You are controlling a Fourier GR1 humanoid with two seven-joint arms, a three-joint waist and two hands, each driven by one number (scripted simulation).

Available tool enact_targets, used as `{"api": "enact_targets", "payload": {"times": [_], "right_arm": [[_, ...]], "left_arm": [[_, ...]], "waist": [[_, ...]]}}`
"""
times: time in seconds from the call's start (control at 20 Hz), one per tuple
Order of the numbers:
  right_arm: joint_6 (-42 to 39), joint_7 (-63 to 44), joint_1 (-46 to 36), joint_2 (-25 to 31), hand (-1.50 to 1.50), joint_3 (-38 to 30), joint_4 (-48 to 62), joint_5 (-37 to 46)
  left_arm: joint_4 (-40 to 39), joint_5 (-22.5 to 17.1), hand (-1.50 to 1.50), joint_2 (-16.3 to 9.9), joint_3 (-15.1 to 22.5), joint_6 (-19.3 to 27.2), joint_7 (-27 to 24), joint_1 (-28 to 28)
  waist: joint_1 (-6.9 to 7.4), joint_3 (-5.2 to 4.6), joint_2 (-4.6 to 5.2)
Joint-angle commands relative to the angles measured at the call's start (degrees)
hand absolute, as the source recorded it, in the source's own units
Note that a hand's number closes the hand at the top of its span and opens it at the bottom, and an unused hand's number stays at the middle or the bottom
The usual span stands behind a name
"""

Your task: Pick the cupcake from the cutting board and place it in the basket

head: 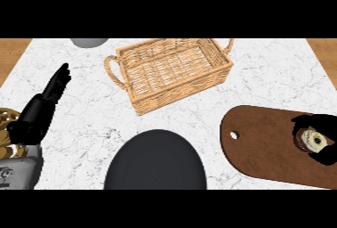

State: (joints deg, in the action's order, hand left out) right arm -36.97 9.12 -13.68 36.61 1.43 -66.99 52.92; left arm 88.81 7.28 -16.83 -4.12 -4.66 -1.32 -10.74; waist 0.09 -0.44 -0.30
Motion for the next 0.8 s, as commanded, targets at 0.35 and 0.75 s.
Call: {"api": "enact_targets", "payload": {"times": [0.35, 0.75], "right_arm": [[13.6, 9.5, 0.1, -0.7, 1.5, 1.2, 7.1, 6.3], [22.3, -38.9, 6.6, -19.2, 1.5, -13.1, -3.7, 7.6]], "left_arm": [[-0.5, 0.4, 0.0, 0.8, -1.6, -0.6, 1.3, -0.9], [1.1, 0.6, 0.0, -0.6, -3.6, 0.9, 2.4, 1.9]], "waist": [[0.06, 0.47, 0.4], [-6.19, -0.12, -1.59]]}}
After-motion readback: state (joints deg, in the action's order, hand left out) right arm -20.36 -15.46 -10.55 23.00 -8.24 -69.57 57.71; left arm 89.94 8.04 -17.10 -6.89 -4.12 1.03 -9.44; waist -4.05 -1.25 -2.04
